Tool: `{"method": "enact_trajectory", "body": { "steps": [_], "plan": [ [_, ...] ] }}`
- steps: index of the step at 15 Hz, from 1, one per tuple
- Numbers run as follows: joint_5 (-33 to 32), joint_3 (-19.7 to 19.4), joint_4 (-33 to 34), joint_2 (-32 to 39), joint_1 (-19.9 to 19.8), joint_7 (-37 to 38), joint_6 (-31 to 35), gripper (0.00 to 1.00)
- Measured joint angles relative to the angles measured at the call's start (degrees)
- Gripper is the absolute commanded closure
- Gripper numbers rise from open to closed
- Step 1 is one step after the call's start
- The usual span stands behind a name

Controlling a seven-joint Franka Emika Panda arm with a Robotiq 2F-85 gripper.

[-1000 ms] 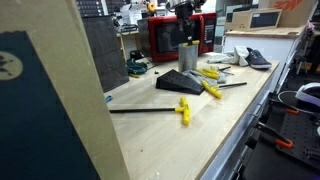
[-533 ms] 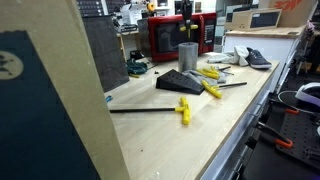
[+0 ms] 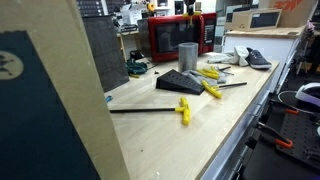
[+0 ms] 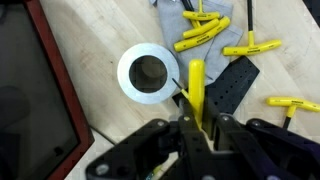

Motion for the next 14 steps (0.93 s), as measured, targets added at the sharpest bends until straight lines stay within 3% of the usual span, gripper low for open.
{"method": "enact_trajectory", "body": {
  "steps": [7, 14],
  "plan": [
    [1.0, 1.9, -4.5, -3.3, 3.1, -0.8, -0.8, 0.96],
    [5.2, 2.3, -9.4, -3.1, 4.2, -12.9, -2.2, 0.96]
  ]
}}
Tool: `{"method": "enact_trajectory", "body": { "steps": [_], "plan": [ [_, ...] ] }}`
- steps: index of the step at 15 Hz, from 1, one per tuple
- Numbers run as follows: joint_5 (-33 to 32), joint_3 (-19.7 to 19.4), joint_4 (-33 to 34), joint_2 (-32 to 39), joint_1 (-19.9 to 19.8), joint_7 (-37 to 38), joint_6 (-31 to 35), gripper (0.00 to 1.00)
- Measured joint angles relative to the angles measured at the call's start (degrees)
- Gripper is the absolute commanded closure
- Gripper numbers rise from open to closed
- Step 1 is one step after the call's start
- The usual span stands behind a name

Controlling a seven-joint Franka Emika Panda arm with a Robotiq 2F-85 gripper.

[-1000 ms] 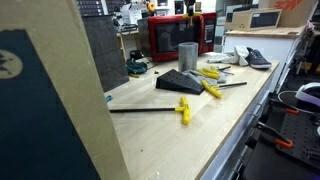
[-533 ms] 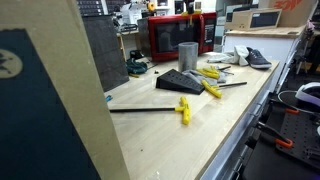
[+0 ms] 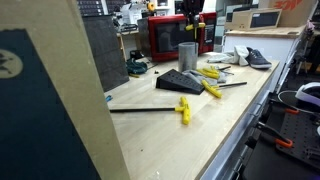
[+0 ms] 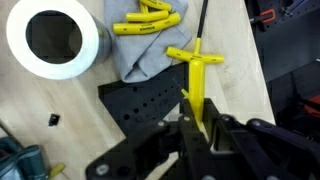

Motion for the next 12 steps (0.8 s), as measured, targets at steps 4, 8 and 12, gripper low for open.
{"method": "enact_trajectory", "body": {
  "steps": [4, 8, 12],
  "plan": [
    [0.4, 0.2, -2.0, 1.3, 0.7, -6.8, -0.3, 0.96],
    [-0.3, 1.4, -2.4, 3.7, 1.2, -10.8, -0.3, 0.96],
    [-2.7, 2.8, -2.4, 6.1, 1.9, -12.1, 0.3, 0.96]
  ]
}}
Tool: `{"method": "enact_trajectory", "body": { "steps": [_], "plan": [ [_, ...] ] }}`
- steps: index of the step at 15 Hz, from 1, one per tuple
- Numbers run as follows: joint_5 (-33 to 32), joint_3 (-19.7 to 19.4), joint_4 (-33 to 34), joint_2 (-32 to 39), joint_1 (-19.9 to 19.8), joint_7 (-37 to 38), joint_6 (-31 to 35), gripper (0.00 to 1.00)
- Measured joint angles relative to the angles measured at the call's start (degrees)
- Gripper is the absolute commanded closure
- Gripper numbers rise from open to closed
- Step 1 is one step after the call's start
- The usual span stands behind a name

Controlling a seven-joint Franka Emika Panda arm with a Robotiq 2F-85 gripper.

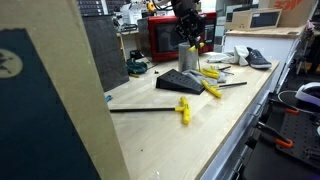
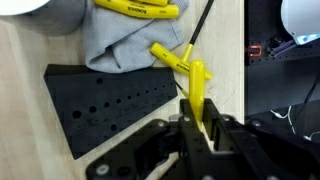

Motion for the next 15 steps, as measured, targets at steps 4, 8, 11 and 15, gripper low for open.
{"method": "enact_trajectory", "body": {
  "steps": [4, 8, 11, 15],
  "plan": [
    [-2.7, 0.9, 0.0, 2.3, 0.4, 0.0, 2.4, 0.96],
    [-3.1, 1.3, 0.1, 4.3, 0.4, 0.0, 5.4, 0.96],
    [-3.1, 2.1, 0.1, 5.7, 0.7, 0.0, 7.1, 0.96],
    [-3.1, 3.2, 0.2, 6.6, 1.1, 0.1, 7.5, 0.96]
  ]
}}
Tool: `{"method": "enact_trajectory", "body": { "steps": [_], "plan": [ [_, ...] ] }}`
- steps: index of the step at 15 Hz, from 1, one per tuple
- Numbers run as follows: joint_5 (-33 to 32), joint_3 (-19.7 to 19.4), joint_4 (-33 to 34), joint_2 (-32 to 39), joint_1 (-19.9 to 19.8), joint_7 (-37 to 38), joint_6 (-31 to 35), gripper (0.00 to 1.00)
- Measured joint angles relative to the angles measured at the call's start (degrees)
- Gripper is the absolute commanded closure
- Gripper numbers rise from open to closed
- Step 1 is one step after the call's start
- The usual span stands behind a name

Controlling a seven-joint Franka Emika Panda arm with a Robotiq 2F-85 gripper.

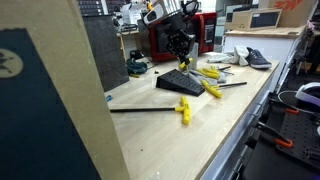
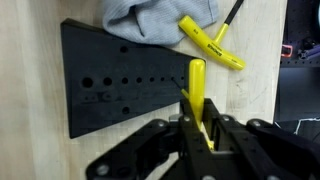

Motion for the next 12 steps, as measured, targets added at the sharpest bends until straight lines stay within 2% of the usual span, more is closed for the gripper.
{"method": "enact_trajectory", "body": {
  "steps": [12],
  "plan": [
    [-0.1, 0.0, -0.2, 0.4, 0.0, 0.2, 2.3, 0.96]
  ]
}}
